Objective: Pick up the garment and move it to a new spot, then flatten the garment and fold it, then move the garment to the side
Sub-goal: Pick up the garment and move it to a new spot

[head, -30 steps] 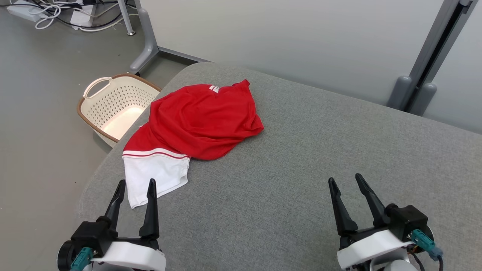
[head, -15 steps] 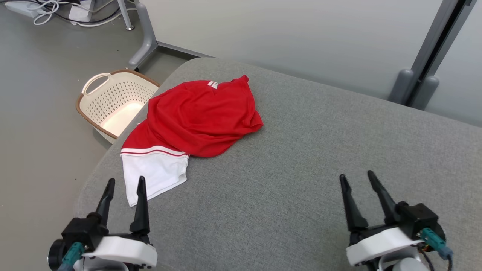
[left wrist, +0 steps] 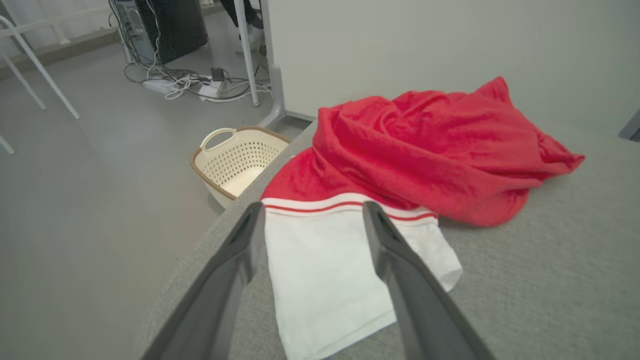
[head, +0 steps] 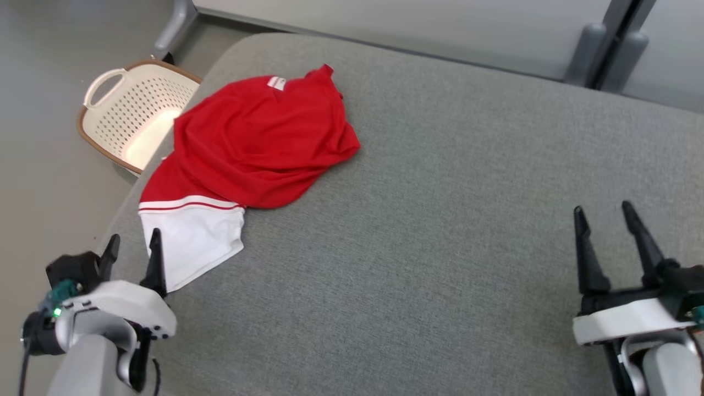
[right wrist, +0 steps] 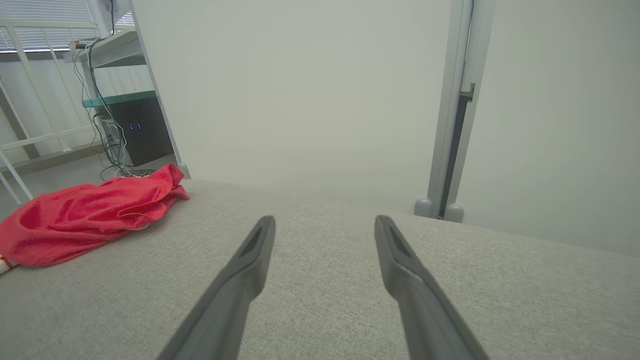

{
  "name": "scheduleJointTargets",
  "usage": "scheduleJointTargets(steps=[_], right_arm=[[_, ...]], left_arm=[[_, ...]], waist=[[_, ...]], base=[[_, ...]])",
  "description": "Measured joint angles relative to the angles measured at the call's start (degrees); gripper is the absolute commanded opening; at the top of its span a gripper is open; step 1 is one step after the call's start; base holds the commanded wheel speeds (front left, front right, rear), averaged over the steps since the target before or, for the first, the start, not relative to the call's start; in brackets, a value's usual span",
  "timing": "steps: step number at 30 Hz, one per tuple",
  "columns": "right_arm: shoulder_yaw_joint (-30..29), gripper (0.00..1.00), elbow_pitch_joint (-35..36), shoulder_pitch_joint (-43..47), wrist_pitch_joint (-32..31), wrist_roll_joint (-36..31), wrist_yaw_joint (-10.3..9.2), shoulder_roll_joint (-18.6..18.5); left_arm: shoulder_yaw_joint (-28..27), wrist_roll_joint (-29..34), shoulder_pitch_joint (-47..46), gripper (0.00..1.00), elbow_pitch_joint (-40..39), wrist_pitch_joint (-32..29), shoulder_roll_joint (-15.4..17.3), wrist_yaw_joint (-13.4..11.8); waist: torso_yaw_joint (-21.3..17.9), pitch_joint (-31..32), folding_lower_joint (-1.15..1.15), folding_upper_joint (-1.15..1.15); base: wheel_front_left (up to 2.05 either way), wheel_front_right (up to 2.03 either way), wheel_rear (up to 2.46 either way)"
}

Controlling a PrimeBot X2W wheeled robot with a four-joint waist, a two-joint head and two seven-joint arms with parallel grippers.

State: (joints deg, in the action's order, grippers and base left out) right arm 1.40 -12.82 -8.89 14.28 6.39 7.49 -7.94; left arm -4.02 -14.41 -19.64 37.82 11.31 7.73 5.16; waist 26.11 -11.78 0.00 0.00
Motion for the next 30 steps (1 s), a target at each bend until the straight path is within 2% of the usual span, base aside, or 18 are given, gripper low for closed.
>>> scheduleJointTargets(steps=[3,4,5,8,15,21,27,28,30], right_arm=[[-0.9,1.0,2.7,-0.8,-1.2,-0.7,0.0,-1.1],[-0.9,1.0,2.7,-0.8,-1.2,-0.7,0.0,-1.1],[-1.0,1.0,4.3,-1.1,-2.1,-1.1,0.0,-1.3],[-0.9,1.0,6.2,-1.4,-3.3,-1.5,0.0,-1.5],[-1.5,1.0,8.4,-0.8,-4.8,-2.3,0.0,-2.7],[-2.1,1.0,10.0,-0.5,-5.8,-2.4,0.0,-3.2],[-2.2,1.0,10.7,-0.6,-6.3,-2.5,0.0,-3.3],[-2.2,1.0,10.7,-0.6,-6.3,-2.5,0.0,-3.3],[-2.3,1.0,10.7,-0.6,-6.5,-2.6,0.0,-3.3]], left_arm=[[-0.6,-0.5,-4.1,1.0,6.4,-2.9,2.2,-0.2],[-0.6,-0.5,-4.1,1.0,6.4,-2.9,2.2,-0.2],[-0.5,-0.7,-6.6,1.0,10.2,-4.4,3.3,0.0],[-0.4,-1.9,-9.6,1.0,15.3,-6.3,3.9,0.8],[0.4,-1.6,-15.8,1.0,25.1,-9.0,6.2,0.3],[0.2,-3.1,-19.2,1.0,30.7,-11.2,7.0,0.9],[0.1,-4.8,-20.6,0.99,32.8,-12.4,7.0,1.6],[0.2,-5.1,-20.7,0.71,32.9,-12.7,6.9,1.8],[0.3,-5.6,-20.8,0.0,33.2,-13.1,6.8,1.9]], waist=[[-0.9,-2.2,0.0,0.0],[-0.9,-2.2,0.0,0.0],[-1.6,-3.6,0.0,0.0],[-2.7,-5.5,0.0,0.0],[-4.8,-9.1,0.0,0.0],[-5.7,-10.7,0.0,0.0],[-5.8,-11.1,0.0,0.0],[-5.8,-11.1,0.0,0.0],[-5.8,-11.0,0.0,0.0]], base=[[0.0,0.0,0.0],[0.0,0.0,0.0],[0.0,0.0,0.0],[0.0,0.0,0.0],[0.0,0.0,0.0],[0.0,0.0,0.0],[0.0,0.0,0.0],[0.0,0.0,0.0],[0.0,0.0,0.0]])
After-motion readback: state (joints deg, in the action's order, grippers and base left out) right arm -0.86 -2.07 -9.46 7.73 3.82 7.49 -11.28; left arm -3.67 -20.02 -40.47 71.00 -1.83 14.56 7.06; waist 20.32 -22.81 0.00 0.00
